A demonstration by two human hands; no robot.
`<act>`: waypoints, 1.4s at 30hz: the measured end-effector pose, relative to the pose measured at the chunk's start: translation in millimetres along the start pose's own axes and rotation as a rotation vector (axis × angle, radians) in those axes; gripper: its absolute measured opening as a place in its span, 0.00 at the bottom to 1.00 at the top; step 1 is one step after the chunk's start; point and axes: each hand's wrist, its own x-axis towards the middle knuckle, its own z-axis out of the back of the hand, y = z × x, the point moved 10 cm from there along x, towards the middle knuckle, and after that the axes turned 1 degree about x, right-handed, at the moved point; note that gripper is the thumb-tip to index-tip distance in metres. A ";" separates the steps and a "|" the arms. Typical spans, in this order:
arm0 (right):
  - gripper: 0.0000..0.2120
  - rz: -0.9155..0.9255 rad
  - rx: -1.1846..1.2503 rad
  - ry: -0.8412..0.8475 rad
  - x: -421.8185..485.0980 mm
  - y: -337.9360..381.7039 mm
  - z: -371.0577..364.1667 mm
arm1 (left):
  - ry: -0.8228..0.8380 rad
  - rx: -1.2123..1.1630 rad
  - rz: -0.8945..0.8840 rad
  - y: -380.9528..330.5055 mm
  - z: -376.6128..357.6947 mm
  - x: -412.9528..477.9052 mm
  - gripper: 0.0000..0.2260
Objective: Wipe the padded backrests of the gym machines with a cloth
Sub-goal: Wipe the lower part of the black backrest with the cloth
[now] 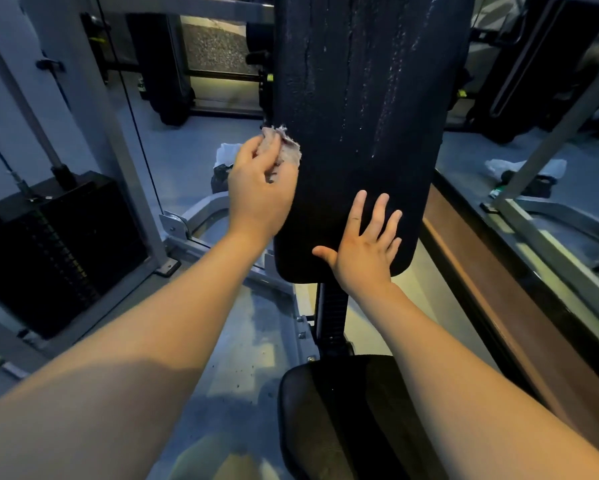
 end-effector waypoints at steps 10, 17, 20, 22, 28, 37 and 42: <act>0.59 -0.005 -0.019 0.001 -1.2 1.6 1.0 | -0.104 -0.023 0.142 21.5 -15.2 -4.5 0.19; 0.59 -0.004 -0.028 -0.006 -2.1 2.8 2.9 | -0.189 -0.078 0.165 24.7 -6.0 13.5 0.14; 0.58 0.002 -0.045 -0.011 -2.9 3.7 2.8 | -0.145 -0.092 0.097 4.4 0.4 63.1 0.14; 0.58 -0.005 -0.043 -0.004 -1.9 3.5 2.0 | -0.096 -0.045 0.045 1.8 -0.7 73.6 0.14; 0.58 -0.005 -0.057 -0.004 -1.1 4.1 -0.5 | -0.011 0.082 0.012 41.1 -4.8 -27.2 0.13; 0.58 0.008 -0.049 -0.013 -1.5 2.6 -0.7 | -0.124 -0.021 0.045 18.8 -1.0 16.6 0.10; 0.59 0.022 -0.042 -0.035 0.7 2.1 -5.3 | -0.055 0.070 0.086 61.0 -9.2 -40.5 0.12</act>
